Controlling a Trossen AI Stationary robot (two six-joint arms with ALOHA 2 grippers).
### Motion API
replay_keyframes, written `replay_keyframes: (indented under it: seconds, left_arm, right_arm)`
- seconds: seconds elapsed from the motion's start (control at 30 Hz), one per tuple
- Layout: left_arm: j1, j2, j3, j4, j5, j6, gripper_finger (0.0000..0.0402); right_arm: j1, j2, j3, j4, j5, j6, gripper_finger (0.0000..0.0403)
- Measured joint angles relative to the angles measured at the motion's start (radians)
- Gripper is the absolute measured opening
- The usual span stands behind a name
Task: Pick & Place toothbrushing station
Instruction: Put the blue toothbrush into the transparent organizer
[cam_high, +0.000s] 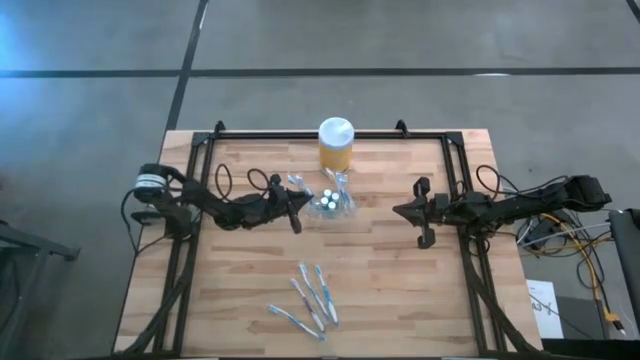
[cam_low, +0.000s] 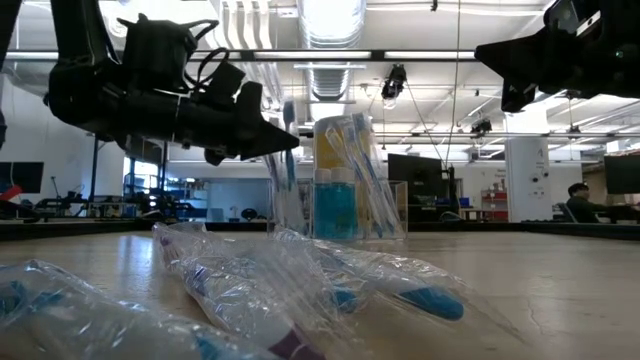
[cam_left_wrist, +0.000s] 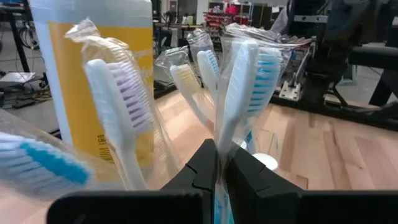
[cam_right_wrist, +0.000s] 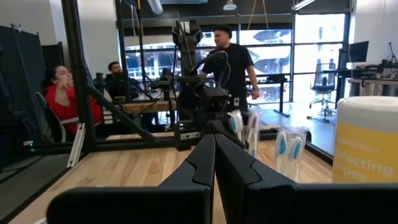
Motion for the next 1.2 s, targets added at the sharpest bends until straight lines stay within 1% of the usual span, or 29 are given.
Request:
replay_keyframes:
  seconds: [0.27, 0.5, 0.63, 0.77, 0.97, 1.1, 1.2]
  left_arm:
    - [0.006, 0.018, 0.001, 0.013, 0.002, -0.032, 0.0026]
    - [0.006, 0.022, -0.004, -0.031, 0.014, -0.033, 0.0062]
    - [0.006, 0.021, -0.004, -0.032, 0.021, -0.032, 0.0075]
    - [0.006, 0.016, -0.004, -0.031, 0.049, -0.019, 0.0088]
    - [0.005, -0.036, -0.004, -0.069, 0.070, -0.018, 0.0120]
    - [0.005, -0.099, -0.004, -0.159, 0.073, -0.018, 0.0147]
    - [0.005, -0.161, -0.004, -0.245, 0.110, -0.024, 0.0172]
  right_arm:
    - [0.000, 0.000, 0.000, 0.000, 0.000, 0.000, 0.0008]
    - [0.000, 0.000, 0.000, -0.001, 0.000, 0.000, 0.0008]
    - [0.000, 0.000, 0.000, -0.002, 0.000, 0.000, 0.0008]
    - [0.000, 0.000, 0.000, -0.002, -0.001, 0.000, 0.0008]
    - [0.000, 0.000, 0.000, -0.003, -0.001, 0.000, 0.0008]
    - [0.000, 0.000, 0.000, -0.005, -0.001, 0.000, 0.0008]
    - [0.000, 0.000, 0.000, -0.007, -0.001, 0.000, 0.0008]
